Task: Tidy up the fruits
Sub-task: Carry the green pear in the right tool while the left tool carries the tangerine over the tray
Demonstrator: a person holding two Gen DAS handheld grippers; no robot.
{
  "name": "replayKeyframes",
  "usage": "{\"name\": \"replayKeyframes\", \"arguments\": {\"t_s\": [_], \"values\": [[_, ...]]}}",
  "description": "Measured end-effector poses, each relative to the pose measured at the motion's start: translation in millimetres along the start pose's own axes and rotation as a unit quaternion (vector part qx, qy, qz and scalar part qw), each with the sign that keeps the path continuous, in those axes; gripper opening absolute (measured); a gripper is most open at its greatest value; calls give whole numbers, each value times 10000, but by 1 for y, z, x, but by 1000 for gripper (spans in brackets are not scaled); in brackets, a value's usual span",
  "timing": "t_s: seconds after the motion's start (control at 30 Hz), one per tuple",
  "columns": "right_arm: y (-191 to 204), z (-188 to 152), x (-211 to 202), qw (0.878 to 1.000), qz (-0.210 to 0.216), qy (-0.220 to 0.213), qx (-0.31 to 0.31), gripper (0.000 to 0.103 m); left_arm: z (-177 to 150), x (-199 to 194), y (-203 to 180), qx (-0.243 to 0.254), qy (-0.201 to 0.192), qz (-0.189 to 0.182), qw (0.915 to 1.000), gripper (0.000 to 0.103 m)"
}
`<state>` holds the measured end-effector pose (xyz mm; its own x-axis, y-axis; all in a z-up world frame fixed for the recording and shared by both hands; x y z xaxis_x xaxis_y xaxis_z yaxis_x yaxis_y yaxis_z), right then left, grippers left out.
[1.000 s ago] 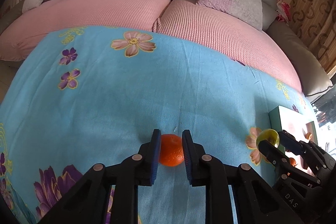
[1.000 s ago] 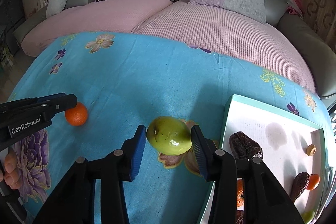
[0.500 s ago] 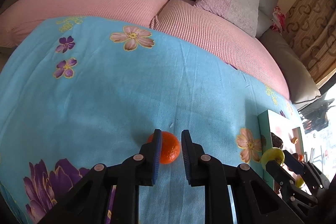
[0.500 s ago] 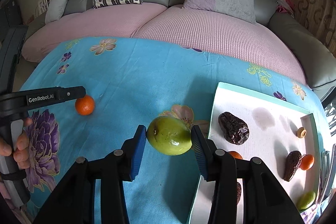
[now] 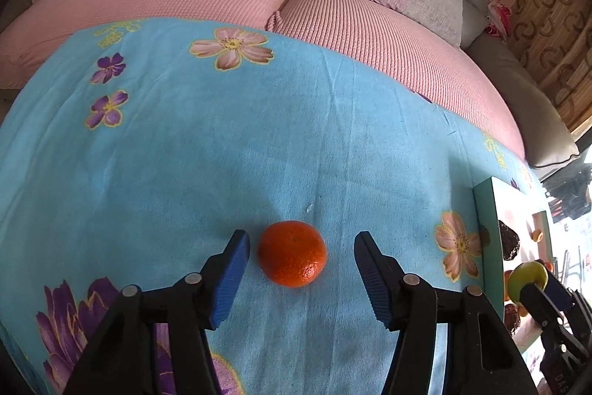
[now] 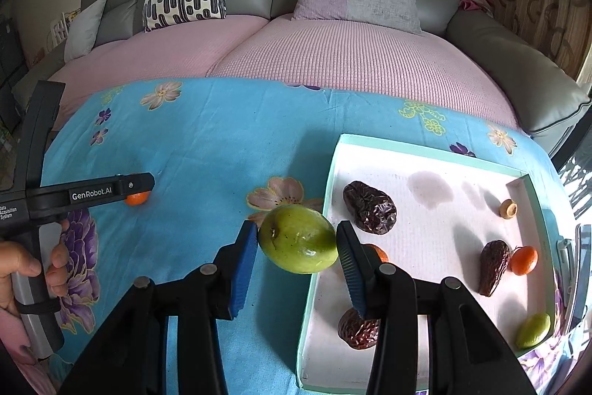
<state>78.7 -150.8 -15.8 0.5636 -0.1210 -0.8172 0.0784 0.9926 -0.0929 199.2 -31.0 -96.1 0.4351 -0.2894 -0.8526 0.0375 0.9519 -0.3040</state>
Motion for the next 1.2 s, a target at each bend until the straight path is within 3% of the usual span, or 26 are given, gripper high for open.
{"name": "replayKeyframes", "arguments": {"t_s": [0.1, 0.33, 0.57, 0.8, 1.2], "values": [[-5, 1, -4, 10000, -1, -43, 57, 46, -3, 3, -4, 168, 9, 249, 9995, 41], [-14, 4, -17, 9997, -53, -189, 173, 46, 2, -11, -4, 64, -183, 285, 9994, 40], [-26, 7, -42, 9984, -168, -454, 293, 46, 2, -41, -31, 257, -437, 8, 9987, 40], [-46, -3, -58, 9968, -309, -546, 499, 46, -21, -50, -66, 427, -202, -292, 9985, 40], [-90, -22, -50, 9931, -515, -270, 1020, 46, -51, -50, -111, 745, 12, -569, 9956, 40]]}}
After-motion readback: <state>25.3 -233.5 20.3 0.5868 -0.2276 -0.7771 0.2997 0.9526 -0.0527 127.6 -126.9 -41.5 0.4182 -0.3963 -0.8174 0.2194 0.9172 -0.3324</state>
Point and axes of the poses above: each gripper's, at about its wrist camera, not at the fingertips, and x roughly the way its jaws point, y to its left, z to its top, the point moved 7 cm from there along x, roughly the way its jaws point, and after that the axes turned 5 degrees about -x, right-handed, at the moved point
